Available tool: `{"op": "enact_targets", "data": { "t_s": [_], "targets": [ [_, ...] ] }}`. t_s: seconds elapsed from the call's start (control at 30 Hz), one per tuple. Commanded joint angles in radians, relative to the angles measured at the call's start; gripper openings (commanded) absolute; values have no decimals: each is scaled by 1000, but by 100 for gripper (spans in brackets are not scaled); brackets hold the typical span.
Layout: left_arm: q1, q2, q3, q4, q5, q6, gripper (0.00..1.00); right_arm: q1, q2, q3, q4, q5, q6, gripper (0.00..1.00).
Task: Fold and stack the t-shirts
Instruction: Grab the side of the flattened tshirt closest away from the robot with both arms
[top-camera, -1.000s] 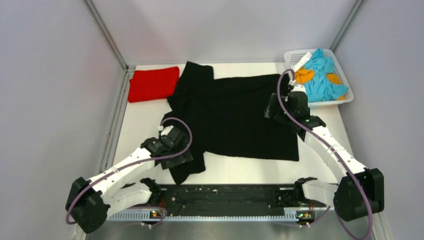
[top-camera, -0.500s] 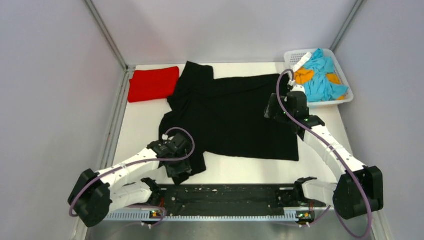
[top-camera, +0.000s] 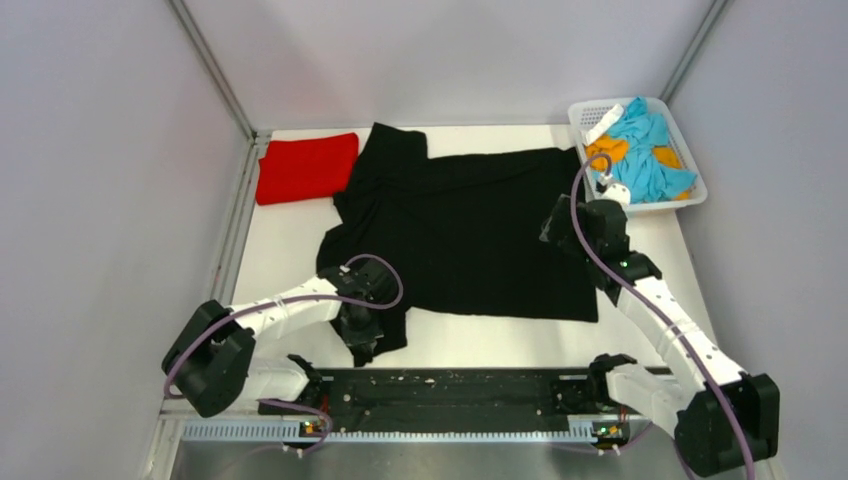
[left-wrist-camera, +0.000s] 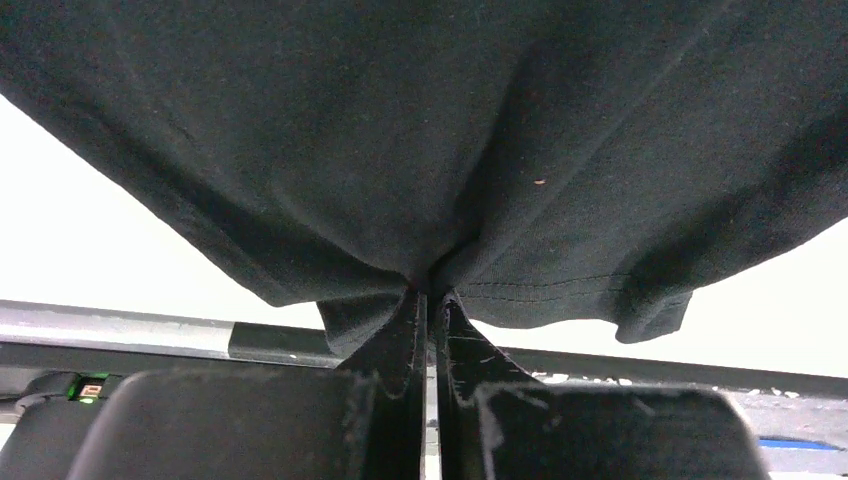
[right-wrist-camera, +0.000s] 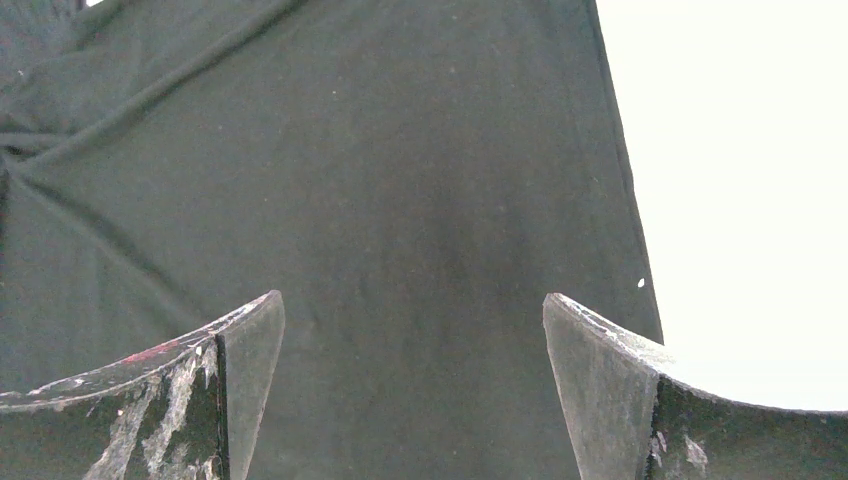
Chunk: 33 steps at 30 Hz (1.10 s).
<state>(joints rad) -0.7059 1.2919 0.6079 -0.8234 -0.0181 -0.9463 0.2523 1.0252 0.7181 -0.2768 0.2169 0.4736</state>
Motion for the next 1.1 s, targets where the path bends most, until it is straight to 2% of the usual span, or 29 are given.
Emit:
{"op": "enact_targets", "data": {
  "t_s": [0.0,0.17,0.27,0.37,0.5,0.6,0.77,1.07],
  "targets": [
    [-8,71,-30,231,-40,64,0,-5,-106,-59,-27,63,99,99],
    [-12,33,-60,329,12,125,0,-8,-194,-136,-108,54,164,99],
    [-12,36,-51,334,-5,150,0,-30,-245,-152,-229,107,224,98],
    [-12,39,-60,366,-16,170,0,-91,-289,-156,-353,86,263,98],
    [-13,36,-86,437,13,213,0,-106,-346,-156,-486,67,338,97],
    [-13,34,-91,464,51,241,0,-106,-385,-187,-503,-24,420,97],
    [-13,17,-108,492,29,269,0,-105,-388,-232,-579,-24,507,95],
    [-13,32,-88,498,44,299,0,-107,-355,-351,-457,-25,569,85]
  ]
}}
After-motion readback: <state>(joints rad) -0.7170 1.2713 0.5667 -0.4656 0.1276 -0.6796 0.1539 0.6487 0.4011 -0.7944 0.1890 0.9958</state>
